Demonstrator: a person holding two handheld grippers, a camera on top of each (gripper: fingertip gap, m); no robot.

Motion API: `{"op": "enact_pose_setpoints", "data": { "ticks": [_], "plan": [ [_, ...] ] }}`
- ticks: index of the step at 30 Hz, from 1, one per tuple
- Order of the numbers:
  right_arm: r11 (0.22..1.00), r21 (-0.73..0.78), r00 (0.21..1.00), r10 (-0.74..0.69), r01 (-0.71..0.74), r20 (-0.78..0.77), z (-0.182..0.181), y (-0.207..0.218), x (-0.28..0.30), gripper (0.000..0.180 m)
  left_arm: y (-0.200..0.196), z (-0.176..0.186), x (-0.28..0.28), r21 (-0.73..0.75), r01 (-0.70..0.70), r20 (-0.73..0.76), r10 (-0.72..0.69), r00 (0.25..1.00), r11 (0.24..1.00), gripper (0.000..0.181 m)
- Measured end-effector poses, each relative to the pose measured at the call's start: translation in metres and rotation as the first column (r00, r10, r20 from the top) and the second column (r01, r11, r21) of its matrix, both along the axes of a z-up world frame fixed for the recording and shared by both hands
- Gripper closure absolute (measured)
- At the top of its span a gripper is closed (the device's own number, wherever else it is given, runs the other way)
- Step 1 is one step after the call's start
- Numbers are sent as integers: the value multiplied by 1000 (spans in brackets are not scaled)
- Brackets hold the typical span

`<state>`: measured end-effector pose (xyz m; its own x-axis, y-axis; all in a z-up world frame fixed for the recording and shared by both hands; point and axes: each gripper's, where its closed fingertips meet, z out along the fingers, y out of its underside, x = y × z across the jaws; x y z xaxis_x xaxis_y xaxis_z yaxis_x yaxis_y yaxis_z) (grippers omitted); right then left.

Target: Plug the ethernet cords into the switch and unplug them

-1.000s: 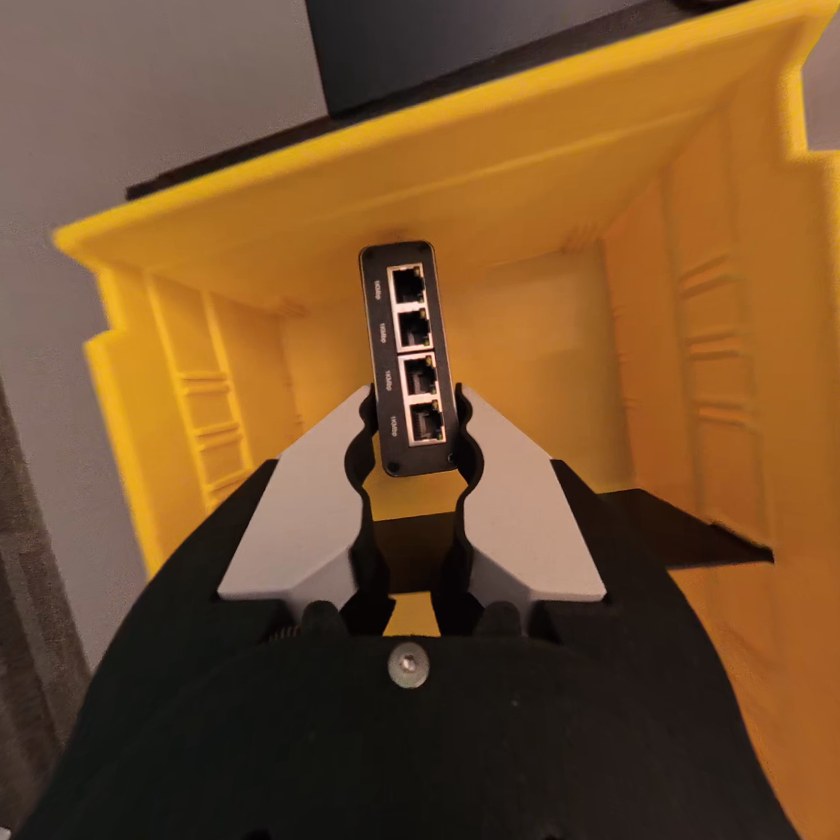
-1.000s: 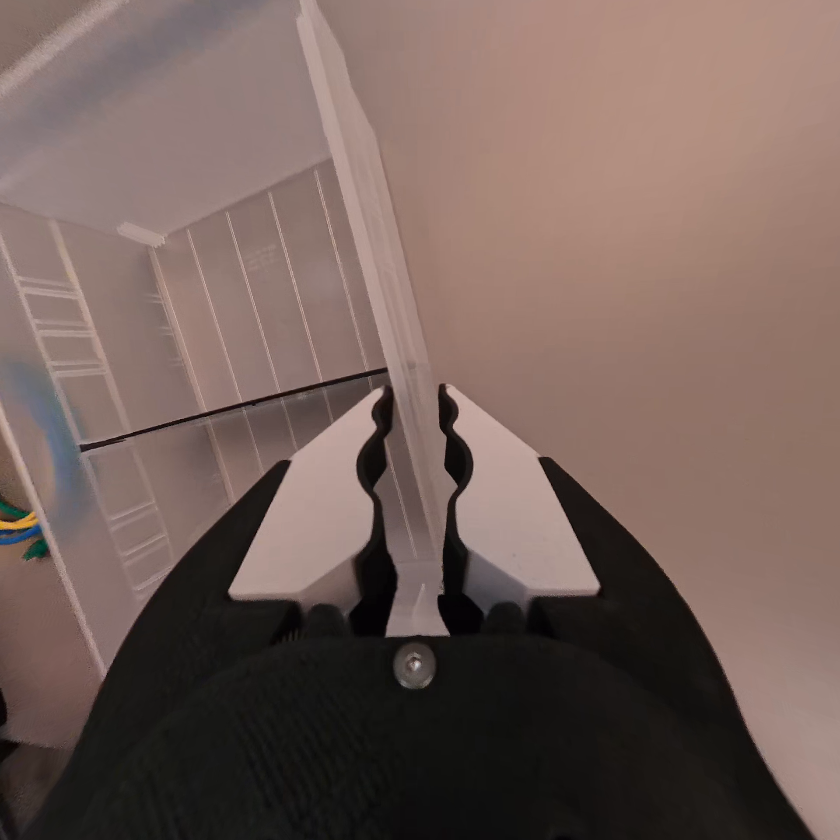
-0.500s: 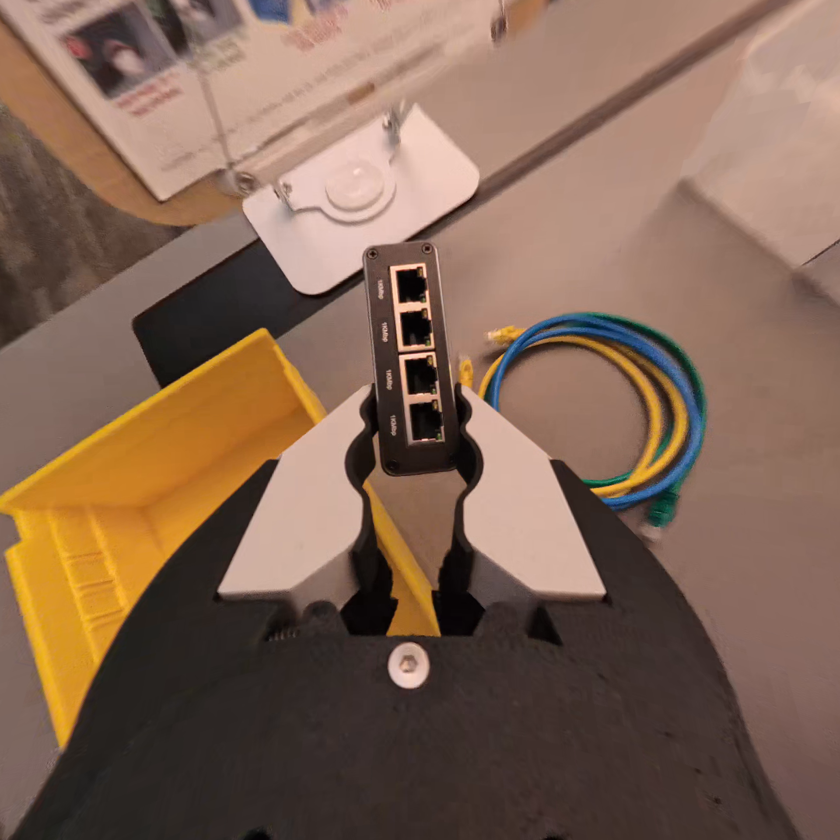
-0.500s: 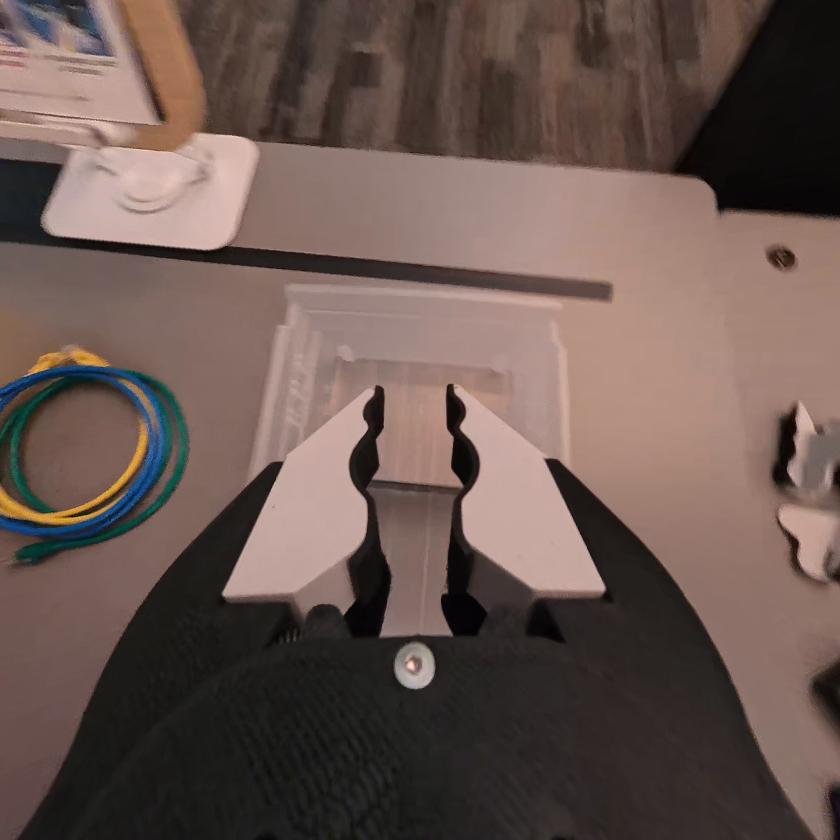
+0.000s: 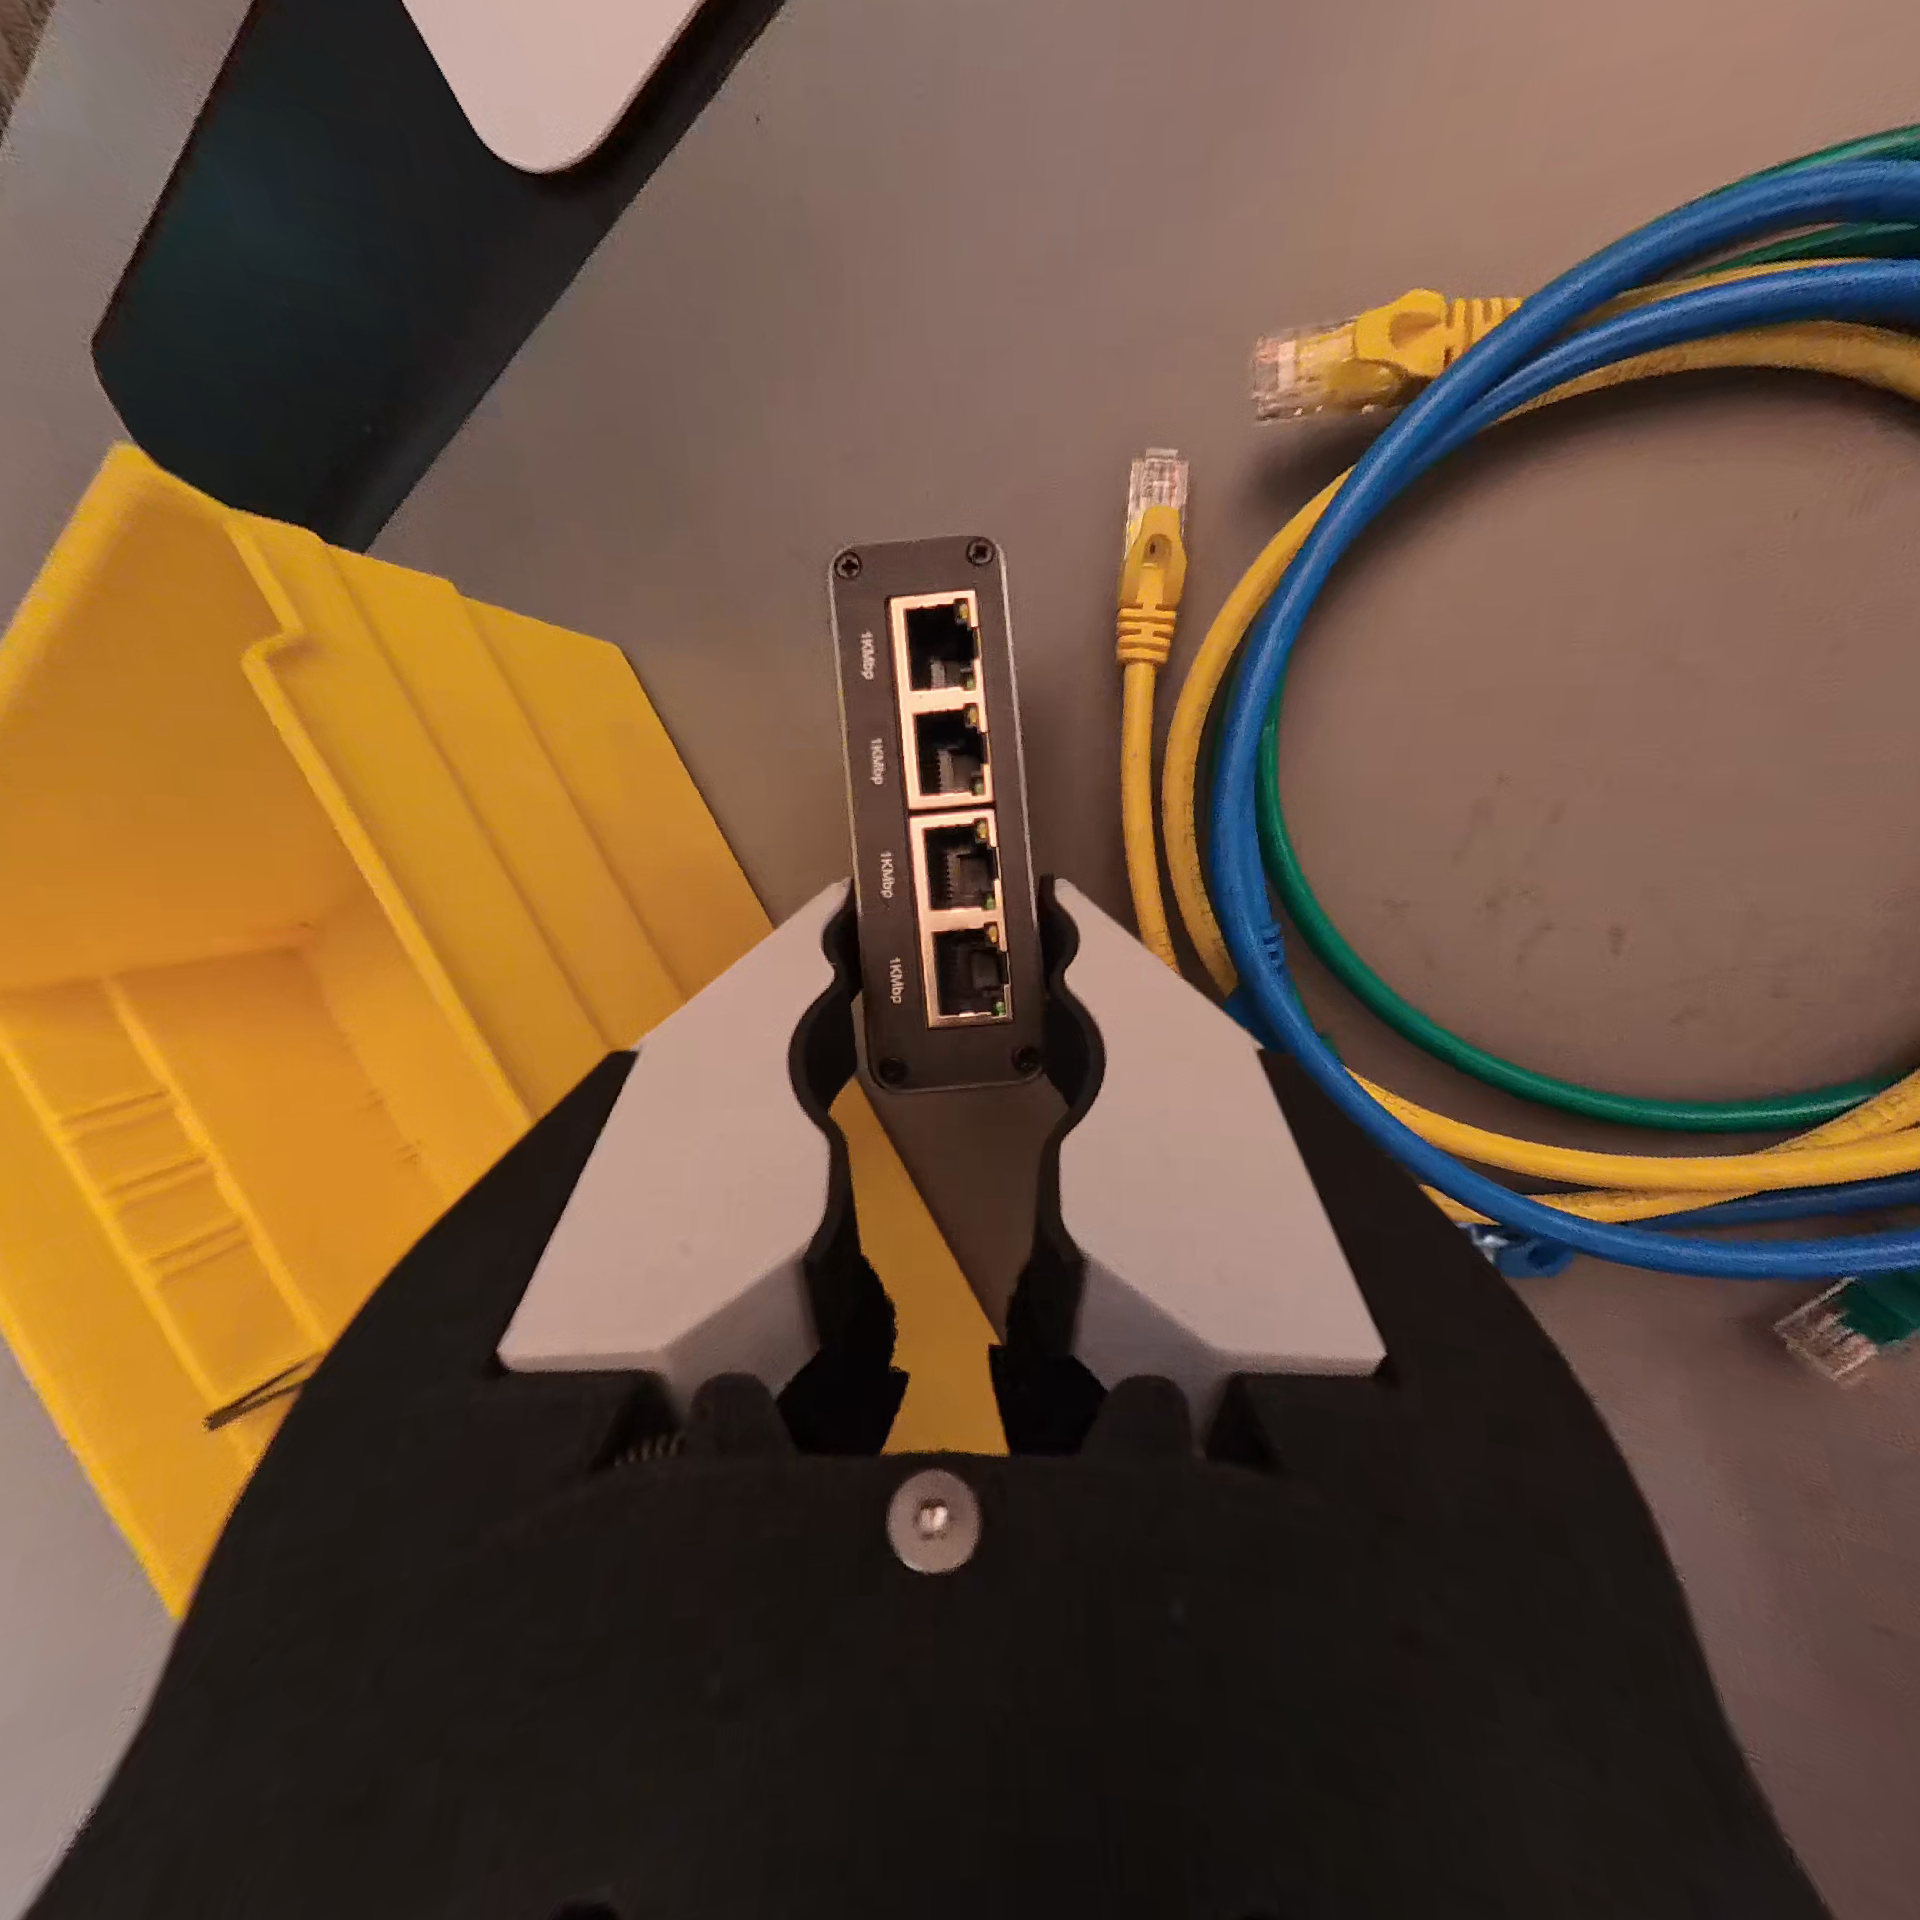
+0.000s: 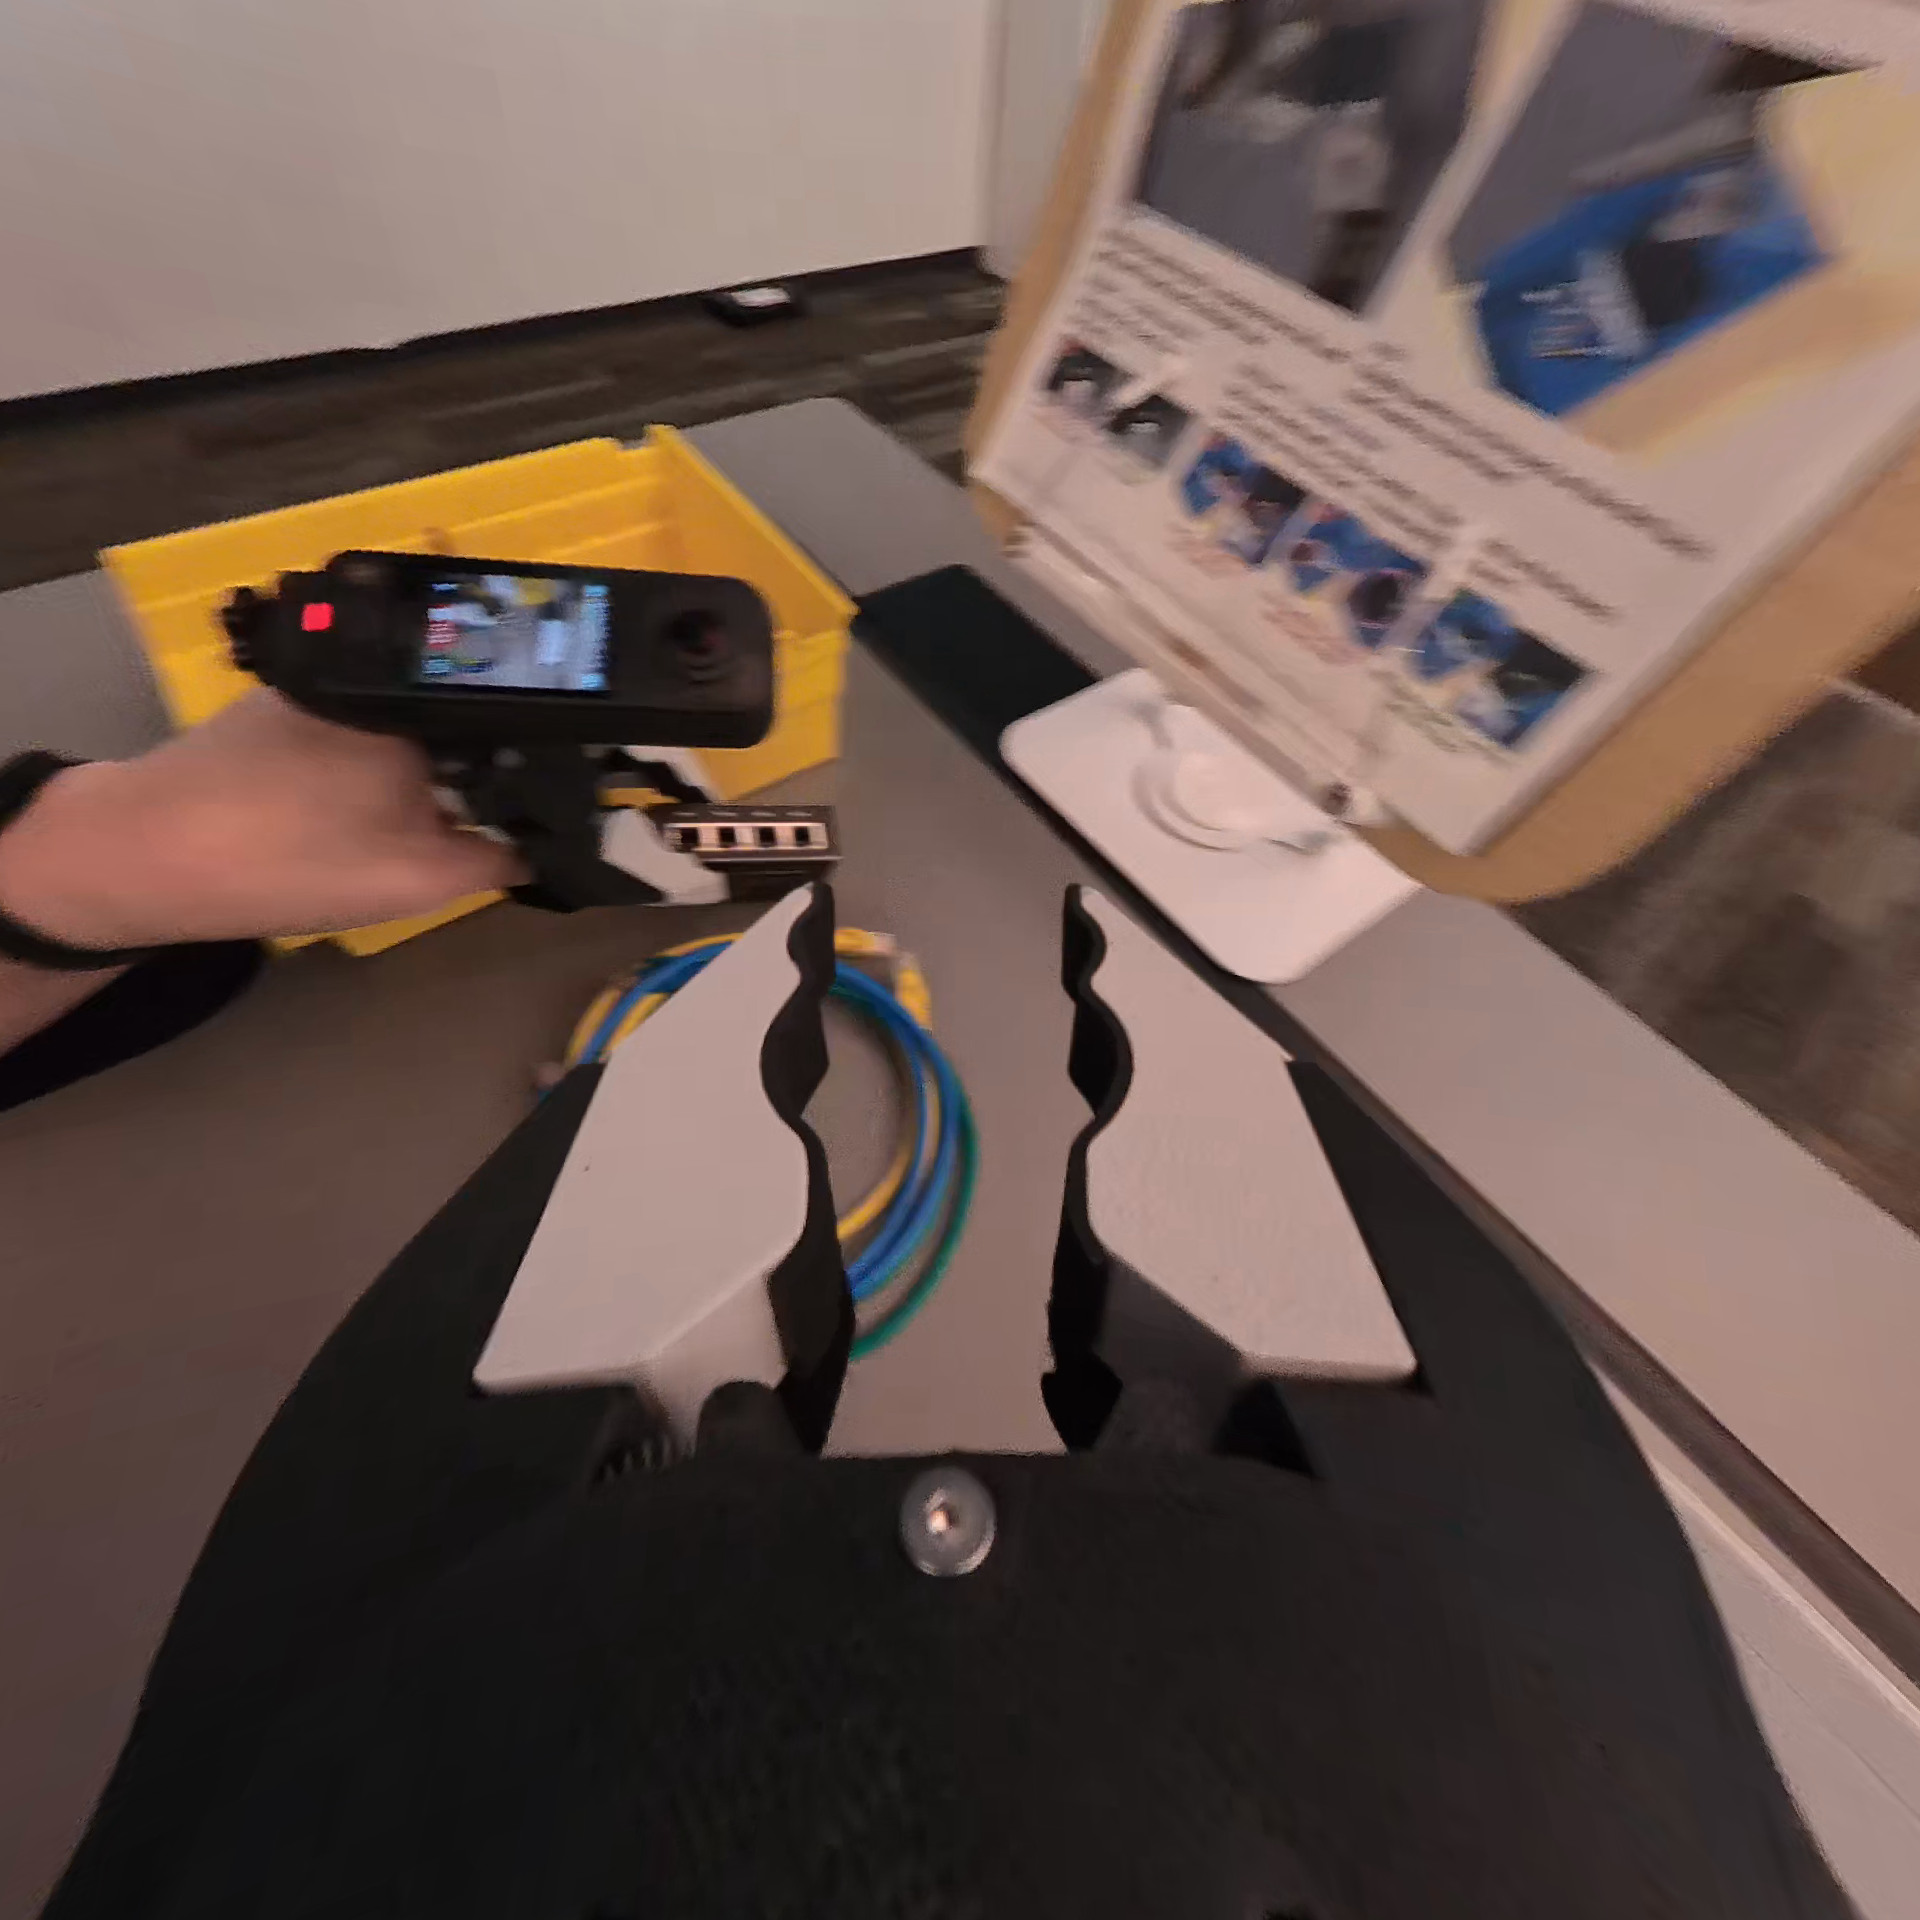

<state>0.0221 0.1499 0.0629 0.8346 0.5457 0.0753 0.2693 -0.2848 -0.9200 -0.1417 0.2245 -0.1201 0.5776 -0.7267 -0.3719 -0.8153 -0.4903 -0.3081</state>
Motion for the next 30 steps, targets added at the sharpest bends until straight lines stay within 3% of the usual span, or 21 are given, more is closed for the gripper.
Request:
{"op": "enact_pose_setpoints", "data": {
  "ticks": [1, 4, 9, 12, 17, 26, 28, 30],
  "plan": [
    [998, -17, 998, 57, -58, -23, -5, 0, -14, 135, -1, -2, -2, -18, -18, 2, 18, 1000, 1000, 150],
    [978, -67, 980, 194, -197, -52, -25, 0, -45, 135, -7, -14, -13, -95, -62, -37, 59, 998, 994, 151],
    [955, -165, 967, 252, -245, 25, -64, 5, -58, 139, -7, -13, -15, -98, -46, -55, 40, 998, 994, 149],
    [914, -215, 938, 343, -344, -45, -78, -2, -76, 143, -5, -3, -14, -48, 11, -80, -15, 997, 999, 128],
    [794, -388, 882, 394, -468, -258, -114, -12, -115, 143, -5, 32, 13, -20, 94, 173, -89, 981, 995, 121],
    [727, -635, 939, 345, -260, 10, -207, -17, -147, 145, 0, 100, -2, 49, 85, 414, -98, 905, 995, 112],
    [703, -646, 923, 384, -297, -7, -210, -23, -152, 168, -2, 108, -2, 51, 100, 457, -112, 882, 994, 115],
    [713, -634, 928, 372, -300, -22, -200, -22, -148, 170, -4, 112, 0, 39, 114, 500, -118, 858, 993, 117]
  ]
}}
